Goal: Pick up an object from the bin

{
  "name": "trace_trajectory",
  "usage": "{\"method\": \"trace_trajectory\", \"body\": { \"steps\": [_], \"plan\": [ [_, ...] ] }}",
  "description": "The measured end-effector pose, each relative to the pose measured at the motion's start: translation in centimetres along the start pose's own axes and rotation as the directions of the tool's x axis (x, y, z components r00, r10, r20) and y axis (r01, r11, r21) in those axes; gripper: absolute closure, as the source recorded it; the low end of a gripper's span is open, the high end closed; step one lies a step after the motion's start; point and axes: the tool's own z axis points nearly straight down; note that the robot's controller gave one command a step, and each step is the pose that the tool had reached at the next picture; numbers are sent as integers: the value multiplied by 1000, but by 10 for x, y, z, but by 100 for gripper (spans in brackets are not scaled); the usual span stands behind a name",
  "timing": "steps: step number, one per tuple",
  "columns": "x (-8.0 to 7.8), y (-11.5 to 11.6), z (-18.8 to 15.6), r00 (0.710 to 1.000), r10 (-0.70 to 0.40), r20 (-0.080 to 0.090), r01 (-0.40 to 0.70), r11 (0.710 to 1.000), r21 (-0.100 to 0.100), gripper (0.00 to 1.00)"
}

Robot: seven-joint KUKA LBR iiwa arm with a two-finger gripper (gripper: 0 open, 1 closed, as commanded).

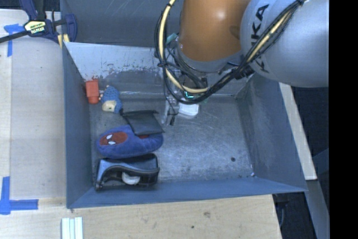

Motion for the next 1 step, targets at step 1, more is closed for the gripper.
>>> {"method": "trace_trajectory", "body": {
  "steps": [1],
  "plan": [
    [-11, -14, 132, 999, -41, 1, 41, 999, 1, 0]
  ]
}}
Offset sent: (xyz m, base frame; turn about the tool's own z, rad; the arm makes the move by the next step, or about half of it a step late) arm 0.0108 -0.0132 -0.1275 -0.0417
